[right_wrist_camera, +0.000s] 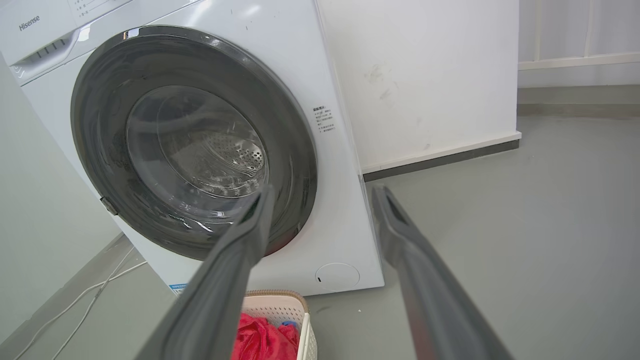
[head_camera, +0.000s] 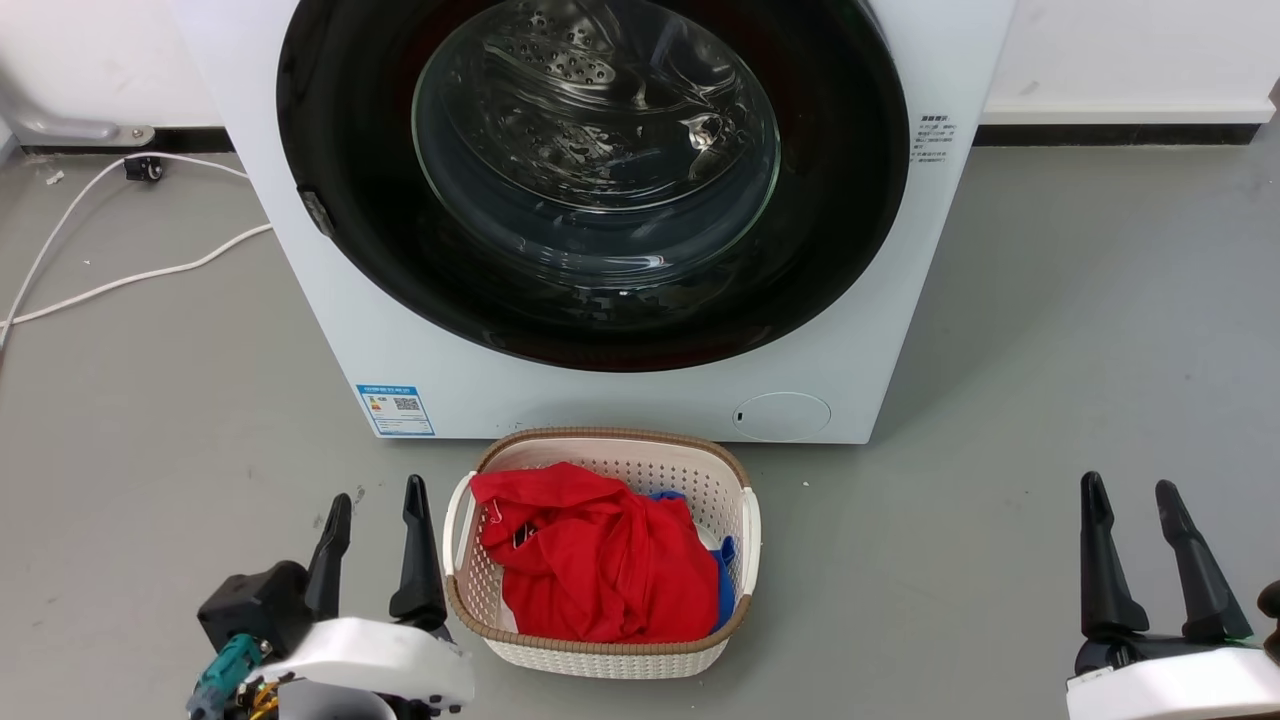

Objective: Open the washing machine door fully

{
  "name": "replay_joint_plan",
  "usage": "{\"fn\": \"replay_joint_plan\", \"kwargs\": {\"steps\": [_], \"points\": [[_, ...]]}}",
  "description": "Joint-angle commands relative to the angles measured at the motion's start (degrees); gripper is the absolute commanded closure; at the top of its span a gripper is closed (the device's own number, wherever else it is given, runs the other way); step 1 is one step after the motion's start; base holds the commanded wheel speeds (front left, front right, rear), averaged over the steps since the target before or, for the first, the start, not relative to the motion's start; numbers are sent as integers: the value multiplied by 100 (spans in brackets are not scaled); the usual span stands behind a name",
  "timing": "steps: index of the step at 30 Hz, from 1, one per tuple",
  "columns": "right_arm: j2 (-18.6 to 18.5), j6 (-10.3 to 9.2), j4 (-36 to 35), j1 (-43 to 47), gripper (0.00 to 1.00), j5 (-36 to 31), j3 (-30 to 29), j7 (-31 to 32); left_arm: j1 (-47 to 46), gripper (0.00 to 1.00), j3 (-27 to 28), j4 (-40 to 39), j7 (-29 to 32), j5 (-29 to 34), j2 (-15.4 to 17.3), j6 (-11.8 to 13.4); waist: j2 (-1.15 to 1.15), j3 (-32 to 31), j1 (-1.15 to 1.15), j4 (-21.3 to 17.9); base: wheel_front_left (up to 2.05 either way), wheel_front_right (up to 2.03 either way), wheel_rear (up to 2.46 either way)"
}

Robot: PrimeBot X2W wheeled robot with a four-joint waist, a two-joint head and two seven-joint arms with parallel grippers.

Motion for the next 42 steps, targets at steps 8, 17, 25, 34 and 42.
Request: {"fn": "replay_joint_plan", "kwargs": {"steps": [8, 17, 25, 34, 42], "points": [[-26, 12, -165, 117, 0, -446, -24, -141, 89, 0, 10, -11, -156, 503, -58, -24, 0, 3, 0, 0, 0, 0, 0], [-27, 12, -249, 232, 0, -857, -16, -264, 165, 0, 22, 64, -269, 968, -153, -129, 0, 6, 0, 19, 0, 0, 0], [-27, 13, -292, 328, 0, -1079, -24, -360, 212, 0, 47, 75, -366, 1380, -226, -203, 0, 9, 0, 57, 0, 0, 0], [-27, 14, -356, 408, 0, -1316, -10, -468, 280, 0, 77, 107, -473, 1772, -307, -261, 0, 0, 0, 80, 0, 0, 0], [-27, 14, -320, 474, 0, -1412, -71, -544, 320, 0, 108, 140, -552, 2079, -359, -339, 0, 3, 0, 97, 0, 0, 0]]}}
